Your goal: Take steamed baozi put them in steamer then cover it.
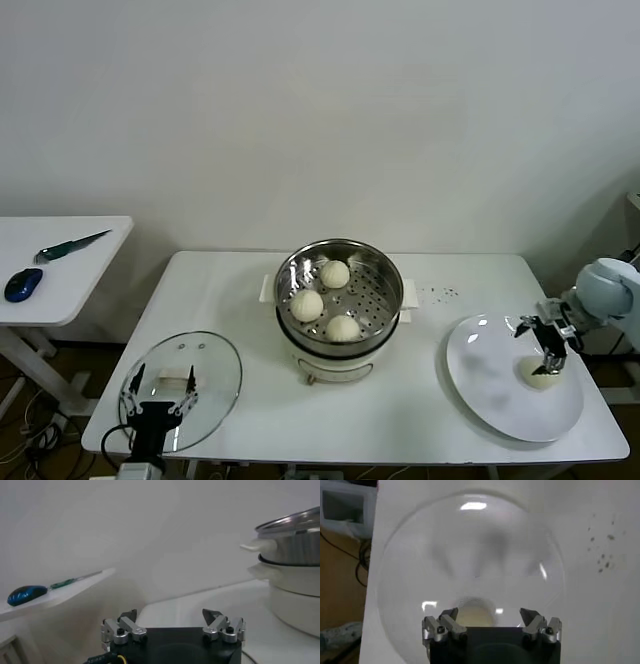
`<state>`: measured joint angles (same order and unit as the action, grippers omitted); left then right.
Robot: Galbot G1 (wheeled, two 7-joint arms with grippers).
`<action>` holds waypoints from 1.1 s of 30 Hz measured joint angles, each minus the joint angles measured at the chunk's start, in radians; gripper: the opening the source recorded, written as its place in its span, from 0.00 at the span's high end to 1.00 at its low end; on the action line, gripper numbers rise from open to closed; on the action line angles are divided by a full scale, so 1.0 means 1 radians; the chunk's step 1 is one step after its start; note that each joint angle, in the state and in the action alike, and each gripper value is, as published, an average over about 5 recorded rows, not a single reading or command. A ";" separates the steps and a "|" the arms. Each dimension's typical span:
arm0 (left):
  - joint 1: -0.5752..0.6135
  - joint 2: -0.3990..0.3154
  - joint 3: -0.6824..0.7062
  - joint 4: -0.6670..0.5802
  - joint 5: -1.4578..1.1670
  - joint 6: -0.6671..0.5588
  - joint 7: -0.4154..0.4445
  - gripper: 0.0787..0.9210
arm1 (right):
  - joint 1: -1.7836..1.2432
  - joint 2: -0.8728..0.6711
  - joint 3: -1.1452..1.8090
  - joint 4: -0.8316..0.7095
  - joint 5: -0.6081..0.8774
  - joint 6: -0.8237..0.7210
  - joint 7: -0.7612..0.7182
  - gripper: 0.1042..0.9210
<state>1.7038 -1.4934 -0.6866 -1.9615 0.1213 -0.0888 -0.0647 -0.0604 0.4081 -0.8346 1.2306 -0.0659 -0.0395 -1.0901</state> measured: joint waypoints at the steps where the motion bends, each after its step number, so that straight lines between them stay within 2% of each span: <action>1: 0.000 0.000 0.000 0.001 0.000 0.000 0.000 0.12 | -0.016 0.001 0.015 -0.009 -0.007 -0.001 0.000 0.12; 18: 0.000 -0.001 -0.001 0.010 0.003 -0.002 -0.001 0.12 | -0.146 0.045 0.145 -0.095 -0.066 -0.006 0.007 0.13; 27: 0.000 -0.002 0.001 0.015 0.004 -0.006 -0.001 0.12 | -0.147 0.042 0.148 -0.097 -0.060 -0.013 0.003 0.30; 33: -0.001 -0.004 0.003 0.018 0.008 -0.007 -0.001 0.12 | -0.128 0.028 0.130 -0.090 -0.035 -0.022 0.004 0.35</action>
<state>1.7029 -1.4970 -0.6833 -1.9439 0.1294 -0.0959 -0.0657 -0.1886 0.4364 -0.7044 1.1404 -0.1004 -0.0611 -1.0863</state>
